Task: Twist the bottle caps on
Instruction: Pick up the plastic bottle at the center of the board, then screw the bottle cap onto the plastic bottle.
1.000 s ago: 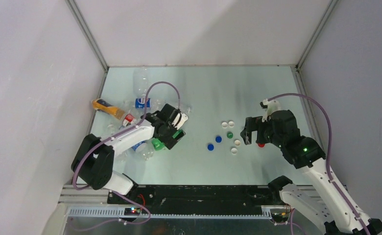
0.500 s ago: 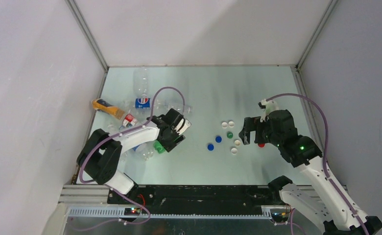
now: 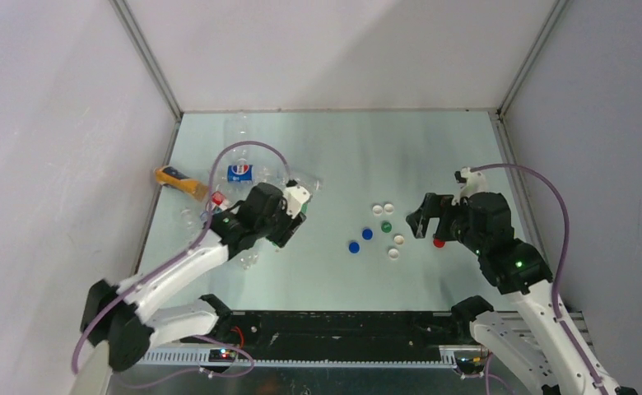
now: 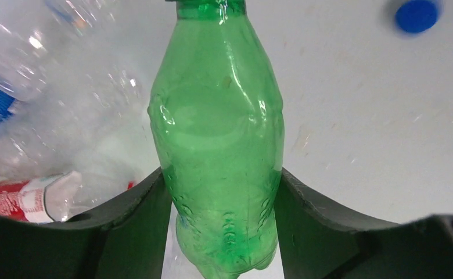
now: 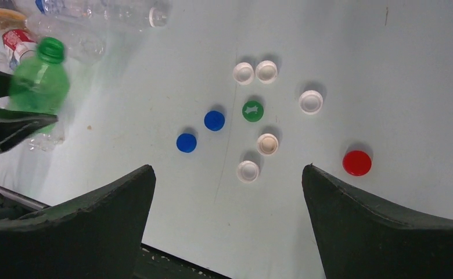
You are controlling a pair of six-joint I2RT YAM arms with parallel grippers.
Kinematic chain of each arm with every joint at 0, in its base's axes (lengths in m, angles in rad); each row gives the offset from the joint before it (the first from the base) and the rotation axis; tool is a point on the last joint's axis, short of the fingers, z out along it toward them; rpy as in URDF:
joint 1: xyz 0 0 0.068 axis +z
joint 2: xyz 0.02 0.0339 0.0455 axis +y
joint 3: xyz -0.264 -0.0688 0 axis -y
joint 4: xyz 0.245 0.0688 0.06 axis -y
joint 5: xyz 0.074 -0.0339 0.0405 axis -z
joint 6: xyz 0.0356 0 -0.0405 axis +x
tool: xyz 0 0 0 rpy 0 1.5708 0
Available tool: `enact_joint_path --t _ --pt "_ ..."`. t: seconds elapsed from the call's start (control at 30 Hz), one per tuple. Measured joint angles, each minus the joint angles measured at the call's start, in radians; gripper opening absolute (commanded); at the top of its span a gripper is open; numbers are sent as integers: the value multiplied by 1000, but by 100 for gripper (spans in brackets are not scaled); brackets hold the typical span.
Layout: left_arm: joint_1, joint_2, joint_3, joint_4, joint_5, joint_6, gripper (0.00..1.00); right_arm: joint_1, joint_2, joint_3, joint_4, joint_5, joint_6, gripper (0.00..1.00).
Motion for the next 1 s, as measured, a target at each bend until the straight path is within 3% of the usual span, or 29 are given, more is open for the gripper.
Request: enact_joint_path --t 0.17,0.4,0.67,1.0 --pt "-2 -219 -39 86 67 -45 40 -1 87 4 16 0 0 97" --pt "-3 -476 -132 177 159 -78 39 9 381 91 -33 27 9 89" --pt "-4 -764 -274 241 200 -51 36 80 657 259 -99 102 8 72" --pt "-4 -845 -317 254 223 -51 37 114 930 303 -91 135 45 55"
